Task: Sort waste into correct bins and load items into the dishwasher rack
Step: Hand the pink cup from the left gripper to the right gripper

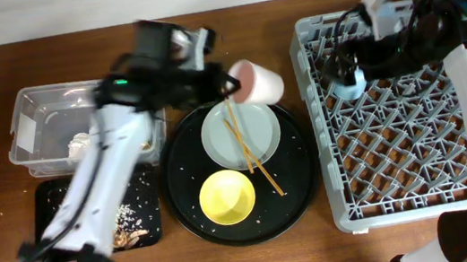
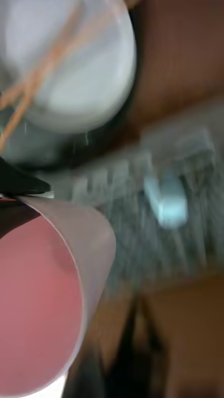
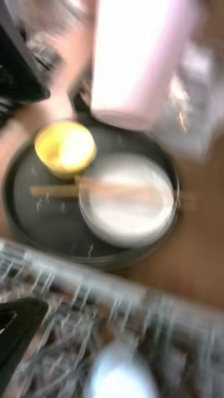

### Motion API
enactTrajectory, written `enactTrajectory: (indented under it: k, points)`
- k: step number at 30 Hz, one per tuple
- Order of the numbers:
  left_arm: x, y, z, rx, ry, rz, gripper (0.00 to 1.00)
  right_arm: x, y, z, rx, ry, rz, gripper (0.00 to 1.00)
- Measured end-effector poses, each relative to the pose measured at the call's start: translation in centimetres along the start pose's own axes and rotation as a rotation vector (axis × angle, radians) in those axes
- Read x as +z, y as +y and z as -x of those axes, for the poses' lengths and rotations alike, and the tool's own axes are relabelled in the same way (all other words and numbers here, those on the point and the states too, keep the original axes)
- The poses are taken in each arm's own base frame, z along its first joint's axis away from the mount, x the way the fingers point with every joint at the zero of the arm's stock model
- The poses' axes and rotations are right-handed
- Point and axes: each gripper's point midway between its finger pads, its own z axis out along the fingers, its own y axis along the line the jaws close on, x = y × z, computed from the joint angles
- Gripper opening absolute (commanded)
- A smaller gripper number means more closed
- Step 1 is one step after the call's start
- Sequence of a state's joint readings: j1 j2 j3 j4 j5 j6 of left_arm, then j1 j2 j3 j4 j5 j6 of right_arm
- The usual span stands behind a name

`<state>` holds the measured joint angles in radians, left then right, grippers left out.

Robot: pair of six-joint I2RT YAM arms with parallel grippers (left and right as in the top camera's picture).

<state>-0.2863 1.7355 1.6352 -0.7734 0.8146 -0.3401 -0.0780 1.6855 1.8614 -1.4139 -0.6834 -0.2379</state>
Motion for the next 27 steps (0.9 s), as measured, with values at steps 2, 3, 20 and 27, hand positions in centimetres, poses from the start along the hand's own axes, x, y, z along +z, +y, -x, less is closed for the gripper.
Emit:
enactTrajectory:
  k: [2,3,20,27]
  points:
    - [-2.4,-1.6,0.5,0.016,-0.01,-0.136,0.0,-0.1,2.3,-0.3,-0.085,-0.008,0.13,0.98]
    - [-3.6,-2.1,0.8,0.024,-0.014,-0.204,0.0,-0.4,3.6,-0.3,-0.129,-0.021,0.202,0.98]
    - [-5.5,-8.3,-1.0,0.19,0.062,-0.565,0.0,-1.4,13.9,-0.4,-0.491,-0.165,0.653,0.98]
    - [-5.3,-8.0,-0.9,0.19,0.055,-0.544,0.0,-0.9,15.9,-1.1,-0.525,-0.144,0.709,0.98]
